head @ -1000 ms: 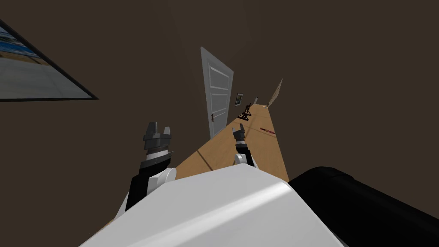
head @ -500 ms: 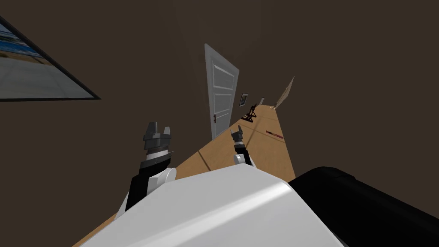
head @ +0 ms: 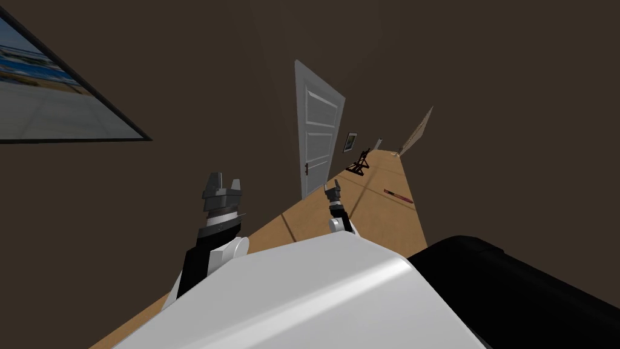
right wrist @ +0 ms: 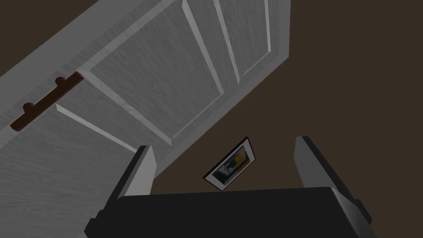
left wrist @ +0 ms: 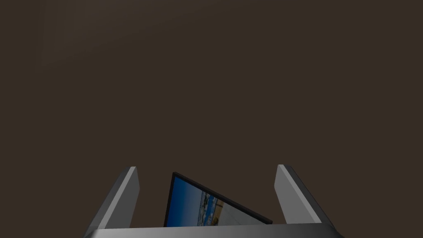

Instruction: Pull the door open

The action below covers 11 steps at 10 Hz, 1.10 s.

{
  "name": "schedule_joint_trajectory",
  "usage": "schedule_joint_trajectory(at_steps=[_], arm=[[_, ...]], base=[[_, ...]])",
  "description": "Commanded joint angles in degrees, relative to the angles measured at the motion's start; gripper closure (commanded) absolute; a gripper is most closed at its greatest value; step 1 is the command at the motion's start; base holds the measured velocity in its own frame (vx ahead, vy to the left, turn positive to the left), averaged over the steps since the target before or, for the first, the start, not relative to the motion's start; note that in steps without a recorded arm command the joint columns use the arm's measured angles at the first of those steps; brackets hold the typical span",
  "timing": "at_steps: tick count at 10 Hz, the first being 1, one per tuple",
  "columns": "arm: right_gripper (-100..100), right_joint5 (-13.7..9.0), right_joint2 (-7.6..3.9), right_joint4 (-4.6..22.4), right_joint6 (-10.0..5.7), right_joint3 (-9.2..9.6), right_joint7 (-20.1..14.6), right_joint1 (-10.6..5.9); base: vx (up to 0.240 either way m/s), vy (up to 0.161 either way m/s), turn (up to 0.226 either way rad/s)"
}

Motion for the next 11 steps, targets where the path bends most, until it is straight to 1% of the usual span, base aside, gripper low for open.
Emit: schedule_joint_trajectory(at_steps=[1,3,11], arm=[[-100,-0.8,-0.37,1.9,-0.37,0.3,-2.2,-0.72],[-100,-1.6,-0.77,4.1,-1.03,0.6,-4.1,-1.53],[-100,-4.9,-2.21,13.5,-3.76,1.84,-12.5,-4.9]], base=[[0.123,-0.086,0.183],[0.098,-0.075,0.105],[0.082,-0.07,0.137]])
